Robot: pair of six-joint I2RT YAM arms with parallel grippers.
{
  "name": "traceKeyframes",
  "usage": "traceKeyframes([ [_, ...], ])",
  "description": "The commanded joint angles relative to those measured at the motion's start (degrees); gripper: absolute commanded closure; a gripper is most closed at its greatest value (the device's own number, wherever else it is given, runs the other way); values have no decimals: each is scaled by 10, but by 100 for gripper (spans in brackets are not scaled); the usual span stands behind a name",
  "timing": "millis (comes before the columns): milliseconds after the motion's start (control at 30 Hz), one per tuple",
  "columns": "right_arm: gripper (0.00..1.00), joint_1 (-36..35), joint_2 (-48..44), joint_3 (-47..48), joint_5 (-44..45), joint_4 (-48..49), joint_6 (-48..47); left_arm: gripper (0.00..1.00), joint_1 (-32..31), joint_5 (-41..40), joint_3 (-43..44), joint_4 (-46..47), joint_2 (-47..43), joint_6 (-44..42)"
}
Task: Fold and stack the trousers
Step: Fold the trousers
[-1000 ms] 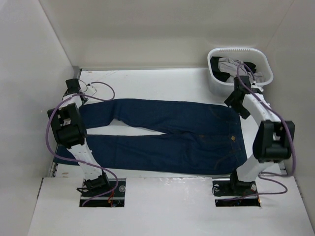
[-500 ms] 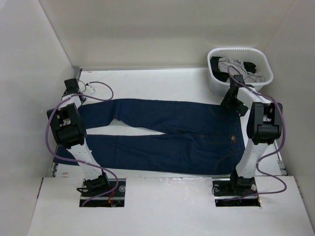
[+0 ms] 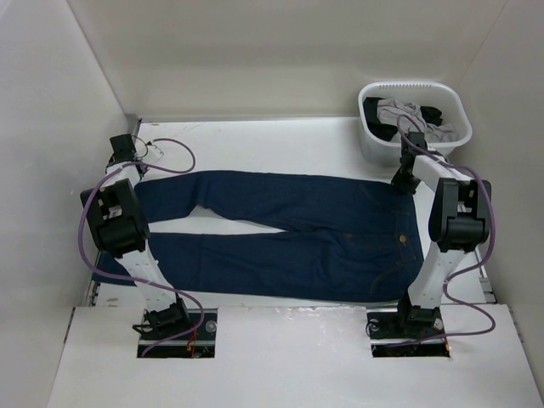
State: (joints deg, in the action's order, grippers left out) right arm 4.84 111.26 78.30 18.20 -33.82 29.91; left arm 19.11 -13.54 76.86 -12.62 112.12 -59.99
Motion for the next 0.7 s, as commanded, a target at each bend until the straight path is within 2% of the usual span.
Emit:
traceKeyframes([
  [0, 100, 26, -16, -53, -47, 2, -10, 97, 4, -6, 25, 17, -42, -5],
  [33, 95, 29, -23, -63, -51, 9, -8, 97, 4, -6, 27, 17, -42, -5],
  [100, 49, 32, -35, -77, -54, 17, 1, 97, 4, -6, 30, 15, -43, -7],
  [200, 16, 40, -65, -105, -46, 42, 60, 97, 3, -12, 30, 16, -46, -11],
  [267, 9, 47, -89, -130, -45, 67, 117, 97, 0, -17, 29, 17, -49, -11],
  [400, 10, 47, -121, -159, -7, 83, 209, 97, -3, -20, 22, 15, -55, -6],
  [567, 9, 21, -165, -150, 73, 59, 221, 97, -3, -23, 8, 9, -66, -7],
  [667, 6, 27, -175, -153, 73, 58, 217, 97, -12, -26, 0, 9, -71, -6],
])
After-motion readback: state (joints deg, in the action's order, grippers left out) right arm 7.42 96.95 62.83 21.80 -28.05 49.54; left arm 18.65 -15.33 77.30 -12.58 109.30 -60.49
